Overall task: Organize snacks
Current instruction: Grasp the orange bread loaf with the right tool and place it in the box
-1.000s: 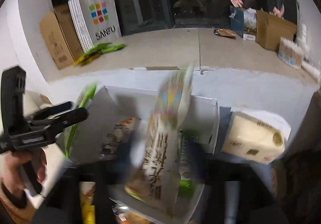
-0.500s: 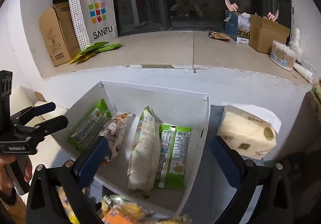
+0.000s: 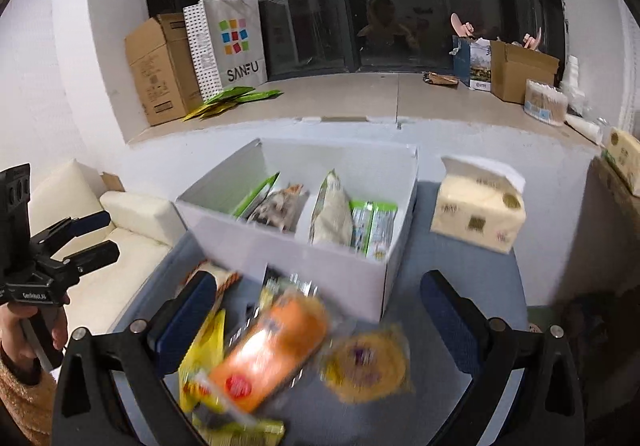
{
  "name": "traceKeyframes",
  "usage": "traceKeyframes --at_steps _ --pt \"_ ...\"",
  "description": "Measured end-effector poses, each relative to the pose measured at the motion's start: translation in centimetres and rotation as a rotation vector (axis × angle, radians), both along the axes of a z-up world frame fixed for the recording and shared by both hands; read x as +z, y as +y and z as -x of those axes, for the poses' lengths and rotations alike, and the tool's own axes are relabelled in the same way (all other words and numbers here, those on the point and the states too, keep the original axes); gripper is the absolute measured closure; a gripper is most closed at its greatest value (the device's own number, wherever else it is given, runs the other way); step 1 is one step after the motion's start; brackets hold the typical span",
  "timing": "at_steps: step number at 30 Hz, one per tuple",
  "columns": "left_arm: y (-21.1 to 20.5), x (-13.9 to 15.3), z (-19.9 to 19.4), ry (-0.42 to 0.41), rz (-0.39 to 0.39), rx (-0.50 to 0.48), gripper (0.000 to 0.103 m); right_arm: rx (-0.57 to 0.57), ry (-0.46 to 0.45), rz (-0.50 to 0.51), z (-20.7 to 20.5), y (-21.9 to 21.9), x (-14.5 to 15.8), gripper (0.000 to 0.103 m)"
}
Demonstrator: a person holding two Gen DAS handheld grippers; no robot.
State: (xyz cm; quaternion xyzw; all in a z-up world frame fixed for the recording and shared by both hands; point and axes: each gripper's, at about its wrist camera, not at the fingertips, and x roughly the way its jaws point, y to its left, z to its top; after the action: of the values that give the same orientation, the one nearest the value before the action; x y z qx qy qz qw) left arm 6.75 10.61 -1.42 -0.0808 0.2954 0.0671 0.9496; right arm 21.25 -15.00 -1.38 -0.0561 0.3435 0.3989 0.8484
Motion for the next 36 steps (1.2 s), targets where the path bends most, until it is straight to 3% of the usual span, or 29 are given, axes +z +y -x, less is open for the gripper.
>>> traceKeyframes --at_steps 7,14,21,27,31,32,36 --pt "-2.1 -2.9 4.3 0.022 0.033 0.004 0.000 -0.013 0.103 -0.015 3.4 -2.0 -3.8 0.000" --pt "-2.6 -5.5 5.4 0.071 0.035 -0.003 0.000 -0.104 0.351 -0.029 2.1 -1.1 -8.4 0.000" --pt "-2.4 -6.5 6.1 0.080 0.060 -0.003 0.000 -0.176 0.450 0.031 0.6 3.8 -10.2 0.000" --pt "-2.9 -7.1 6.4 0.114 0.019 -0.019 0.000 -0.194 0.430 0.123 -0.1 8.2 -10.8 0.000" --pt "-2.8 -7.9 6.7 0.138 0.008 -0.030 0.000 -0.193 0.391 0.128 0.0 8.1 -10.5 0.022" --pt "-2.6 -8.2 6.7 0.146 0.016 -0.026 0.000 -0.189 0.386 0.127 0.1 8.0 -10.4 0.032" --pt "-1.9 -8.8 6.6 0.151 0.045 -0.020 0.000 -0.162 0.393 0.085 0.2 6.8 -10.0 0.038"
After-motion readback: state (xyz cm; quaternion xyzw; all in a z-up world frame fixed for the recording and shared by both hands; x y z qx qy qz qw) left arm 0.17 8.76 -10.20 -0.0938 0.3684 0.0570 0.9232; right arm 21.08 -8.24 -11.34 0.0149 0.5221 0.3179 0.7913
